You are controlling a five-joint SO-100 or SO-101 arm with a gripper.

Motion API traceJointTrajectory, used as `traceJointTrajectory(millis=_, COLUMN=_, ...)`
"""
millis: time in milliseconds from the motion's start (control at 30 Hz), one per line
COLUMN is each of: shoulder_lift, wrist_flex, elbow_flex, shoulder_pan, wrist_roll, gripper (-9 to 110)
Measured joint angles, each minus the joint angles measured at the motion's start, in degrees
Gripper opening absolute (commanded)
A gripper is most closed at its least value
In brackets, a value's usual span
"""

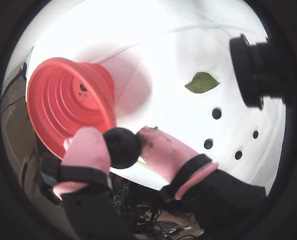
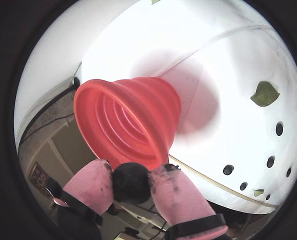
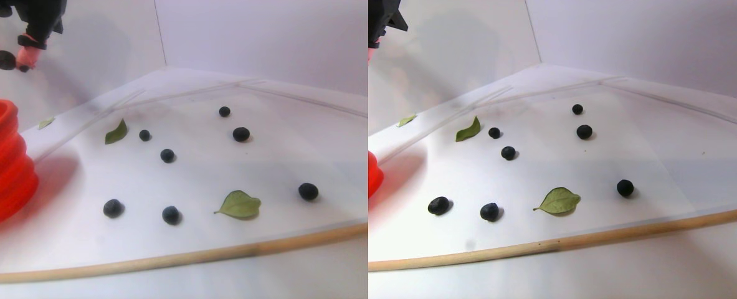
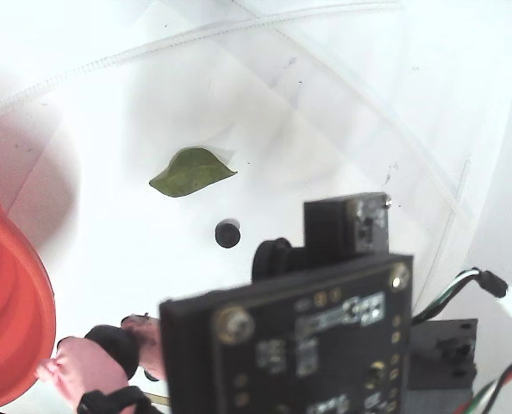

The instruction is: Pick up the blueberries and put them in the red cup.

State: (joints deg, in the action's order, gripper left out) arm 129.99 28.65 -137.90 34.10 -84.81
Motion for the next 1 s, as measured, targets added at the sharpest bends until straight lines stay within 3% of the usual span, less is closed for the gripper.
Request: traceJointTrajectory(millis=1000, shoulder_lift=-9.0, wrist_flex=-7.0, elbow_flex=-2.3, shoulder_pan=7.4, wrist_roll=8.1, gripper=15)
